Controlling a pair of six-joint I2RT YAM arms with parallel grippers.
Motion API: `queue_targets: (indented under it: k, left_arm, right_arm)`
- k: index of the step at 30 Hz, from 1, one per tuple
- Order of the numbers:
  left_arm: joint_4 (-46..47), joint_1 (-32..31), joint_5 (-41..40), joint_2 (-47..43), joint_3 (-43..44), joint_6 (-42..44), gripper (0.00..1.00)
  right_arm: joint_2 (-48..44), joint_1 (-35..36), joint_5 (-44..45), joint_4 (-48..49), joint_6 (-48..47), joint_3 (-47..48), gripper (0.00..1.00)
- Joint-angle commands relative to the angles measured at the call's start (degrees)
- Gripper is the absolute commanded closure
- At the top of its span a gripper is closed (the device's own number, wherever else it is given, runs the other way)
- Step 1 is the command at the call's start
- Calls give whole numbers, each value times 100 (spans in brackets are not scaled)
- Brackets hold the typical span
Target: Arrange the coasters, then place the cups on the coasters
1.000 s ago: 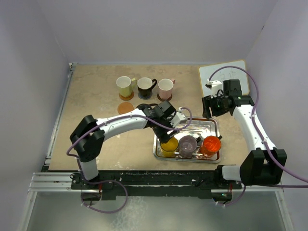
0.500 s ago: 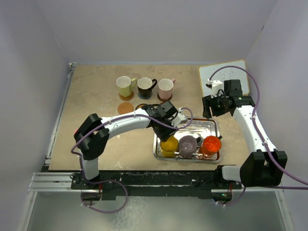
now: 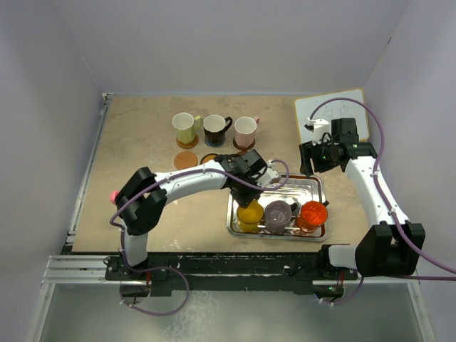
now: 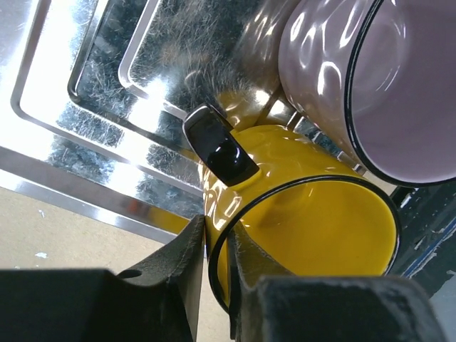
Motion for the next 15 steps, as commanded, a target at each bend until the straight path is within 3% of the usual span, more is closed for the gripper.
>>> queue_targets:
  k: [1,4,15]
  left_arm:
    - [35,-32,-48,-28,292,28,89]
    - [-17,-28,-160,-57,385,181,97]
    - [-269,-8,-314,-156,1014,1532,97]
  right_arm:
    - [-67,-27,-53,107,-3,34,34]
    - [-43,-27,-65,86,-5,78,34]
    - [65,-27,-96,20,-10,214,34]
